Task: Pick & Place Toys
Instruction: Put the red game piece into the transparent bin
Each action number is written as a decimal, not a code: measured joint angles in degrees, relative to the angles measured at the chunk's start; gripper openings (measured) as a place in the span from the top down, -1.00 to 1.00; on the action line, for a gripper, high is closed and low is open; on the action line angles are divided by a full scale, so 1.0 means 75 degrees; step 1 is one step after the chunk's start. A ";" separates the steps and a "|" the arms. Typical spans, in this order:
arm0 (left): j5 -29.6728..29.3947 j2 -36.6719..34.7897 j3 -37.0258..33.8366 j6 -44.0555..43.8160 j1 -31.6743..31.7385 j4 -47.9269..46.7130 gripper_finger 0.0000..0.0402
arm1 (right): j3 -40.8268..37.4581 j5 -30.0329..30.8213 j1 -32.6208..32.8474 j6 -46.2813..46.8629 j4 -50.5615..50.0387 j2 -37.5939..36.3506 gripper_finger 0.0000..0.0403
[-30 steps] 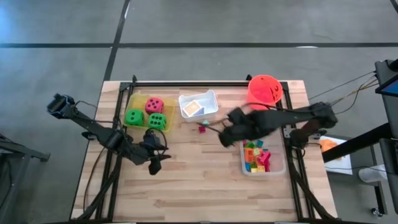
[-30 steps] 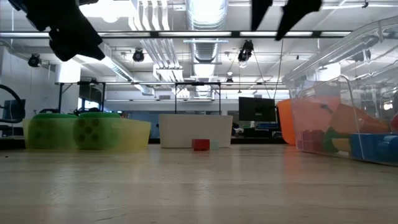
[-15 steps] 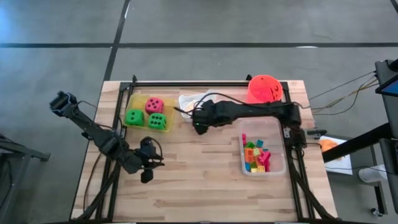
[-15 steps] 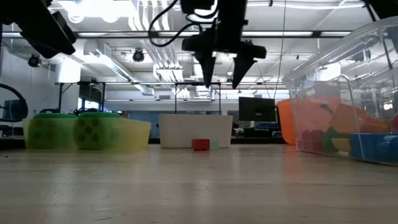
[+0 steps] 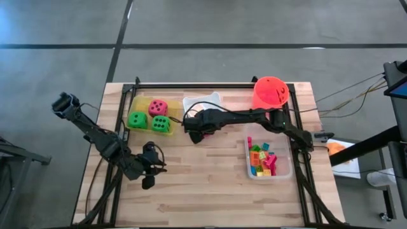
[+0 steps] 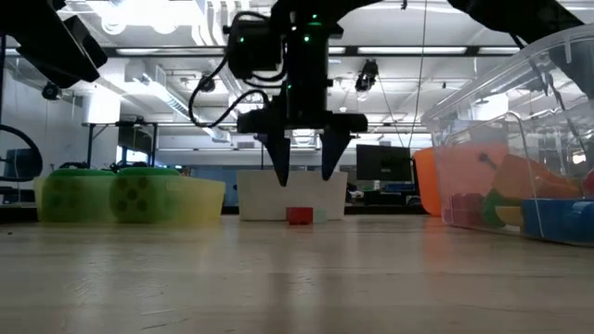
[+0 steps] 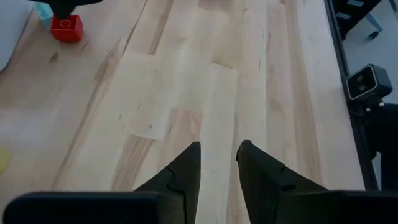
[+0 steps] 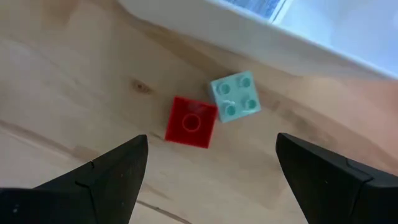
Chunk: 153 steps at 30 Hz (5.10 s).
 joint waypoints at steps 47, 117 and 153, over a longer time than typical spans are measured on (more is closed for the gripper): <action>0.0000 0.0000 -0.0043 0.0000 0.0000 0.0086 0.49 | -0.1652 -0.0845 -0.0247 0.0605 0.2258 0.0132 0.11; -0.0294 -0.0003 -0.0031 0.0087 0.0021 0.0266 0.49 | -0.8565 -0.0397 0.4366 -0.1064 0.0969 -0.7997 0.36; -0.0291 -0.0003 -0.0029 0.0108 0.0021 0.0263 0.49 | -0.9859 -0.1441 0.2879 -0.2285 0.2261 -0.8006 0.36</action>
